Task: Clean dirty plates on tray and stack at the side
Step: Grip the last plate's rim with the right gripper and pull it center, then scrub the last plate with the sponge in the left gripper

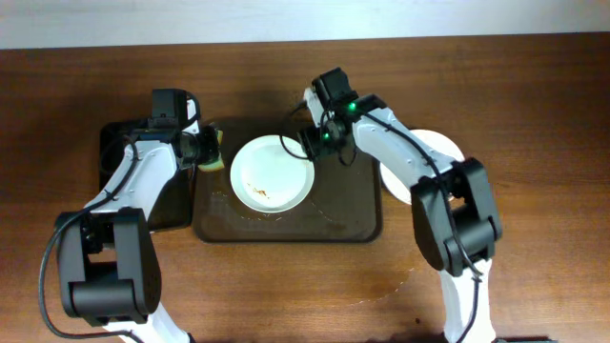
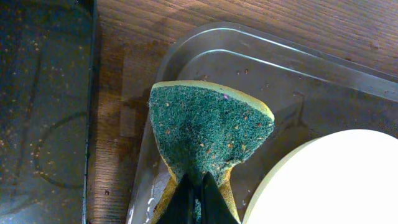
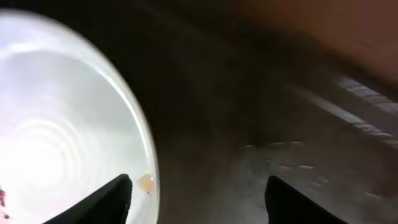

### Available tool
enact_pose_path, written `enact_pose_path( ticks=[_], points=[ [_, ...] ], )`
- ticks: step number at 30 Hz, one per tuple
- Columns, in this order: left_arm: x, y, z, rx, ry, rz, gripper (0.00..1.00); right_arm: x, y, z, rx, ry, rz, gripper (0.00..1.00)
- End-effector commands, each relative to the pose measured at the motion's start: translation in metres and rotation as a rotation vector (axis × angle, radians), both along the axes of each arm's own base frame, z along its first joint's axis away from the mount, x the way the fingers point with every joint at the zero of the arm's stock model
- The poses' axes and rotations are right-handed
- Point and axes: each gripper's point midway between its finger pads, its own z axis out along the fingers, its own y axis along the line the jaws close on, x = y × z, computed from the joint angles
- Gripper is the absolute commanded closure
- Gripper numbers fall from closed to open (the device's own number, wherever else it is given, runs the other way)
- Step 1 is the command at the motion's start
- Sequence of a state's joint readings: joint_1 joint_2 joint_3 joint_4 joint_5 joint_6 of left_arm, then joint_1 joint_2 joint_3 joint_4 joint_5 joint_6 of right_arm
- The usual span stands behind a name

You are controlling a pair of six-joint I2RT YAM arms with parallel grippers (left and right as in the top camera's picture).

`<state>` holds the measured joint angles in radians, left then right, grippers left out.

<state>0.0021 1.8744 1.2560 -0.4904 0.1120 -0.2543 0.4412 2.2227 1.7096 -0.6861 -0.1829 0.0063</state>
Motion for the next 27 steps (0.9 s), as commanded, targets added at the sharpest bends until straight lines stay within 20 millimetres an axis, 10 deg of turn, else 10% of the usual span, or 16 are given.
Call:
enact_pose_path(
  ticks=[1,4,8,14,18,27],
  points=[
    [0.004,0.001,0.001,-0.001,-0.004,0.011,0.99,-0.014,0.021,-0.015,0.036,0.046,0.094,0.41],
    [0.002,0.001,0.000,-0.002,0.004,0.011,0.99,-0.023,0.038,-0.028,0.087,0.130,-0.035,0.49],
    [0.001,0.001,0.000,-0.002,0.008,0.011,0.99,-0.037,0.046,-0.043,0.092,0.234,-0.211,0.96],
    [-0.004,-0.042,0.000,-0.018,0.014,-0.087,0.99,-0.033,-0.001,-0.053,0.015,0.334,-0.707,0.96],
    [-0.005,-0.070,-0.007,0.058,0.007,-0.144,0.99,-0.023,-0.013,-0.052,0.033,0.331,-0.725,0.96],
    [-0.013,-0.118,-0.089,0.032,0.103,-0.294,0.99,-0.019,-0.007,-0.049,0.081,0.341,-0.681,0.96]
  ],
)
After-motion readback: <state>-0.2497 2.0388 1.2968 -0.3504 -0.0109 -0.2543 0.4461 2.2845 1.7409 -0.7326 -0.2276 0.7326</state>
